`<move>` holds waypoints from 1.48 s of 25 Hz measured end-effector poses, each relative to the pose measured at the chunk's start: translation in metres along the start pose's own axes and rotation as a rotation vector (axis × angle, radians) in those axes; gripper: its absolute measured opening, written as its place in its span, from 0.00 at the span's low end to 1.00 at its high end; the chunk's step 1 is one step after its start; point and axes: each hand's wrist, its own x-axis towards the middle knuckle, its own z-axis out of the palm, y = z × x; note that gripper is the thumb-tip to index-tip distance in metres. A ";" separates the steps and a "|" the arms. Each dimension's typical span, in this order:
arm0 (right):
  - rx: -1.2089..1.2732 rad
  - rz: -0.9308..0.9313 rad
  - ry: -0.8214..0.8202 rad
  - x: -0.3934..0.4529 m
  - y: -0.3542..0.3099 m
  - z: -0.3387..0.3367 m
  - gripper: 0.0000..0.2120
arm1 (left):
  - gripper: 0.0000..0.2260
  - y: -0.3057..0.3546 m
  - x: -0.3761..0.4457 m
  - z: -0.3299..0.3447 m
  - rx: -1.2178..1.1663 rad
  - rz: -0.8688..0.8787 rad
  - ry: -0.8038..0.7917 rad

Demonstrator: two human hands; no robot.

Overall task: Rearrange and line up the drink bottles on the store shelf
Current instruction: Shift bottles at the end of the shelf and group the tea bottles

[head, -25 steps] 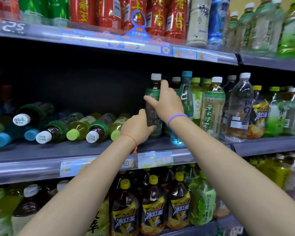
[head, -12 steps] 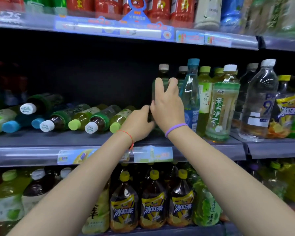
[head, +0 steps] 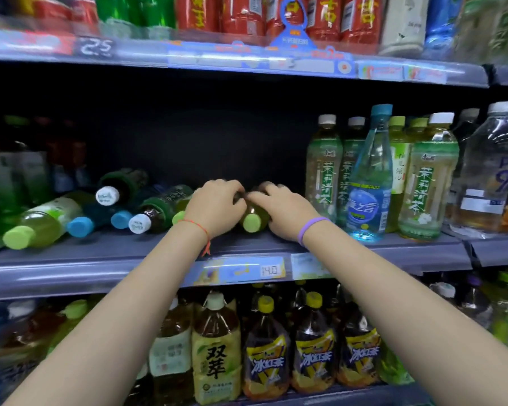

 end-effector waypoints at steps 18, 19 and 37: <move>0.626 0.307 0.342 -0.011 -0.014 -0.062 0.26 | 0.26 -0.010 -0.016 -0.001 0.096 0.084 -0.158; 0.704 0.367 0.386 -0.009 -0.013 -0.067 0.23 | 0.26 -0.009 -0.016 -0.001 0.086 0.085 -0.165; 0.721 0.656 0.217 0.009 -0.012 -0.031 0.31 | 0.25 0.000 -0.031 -0.002 0.021 -0.136 -0.053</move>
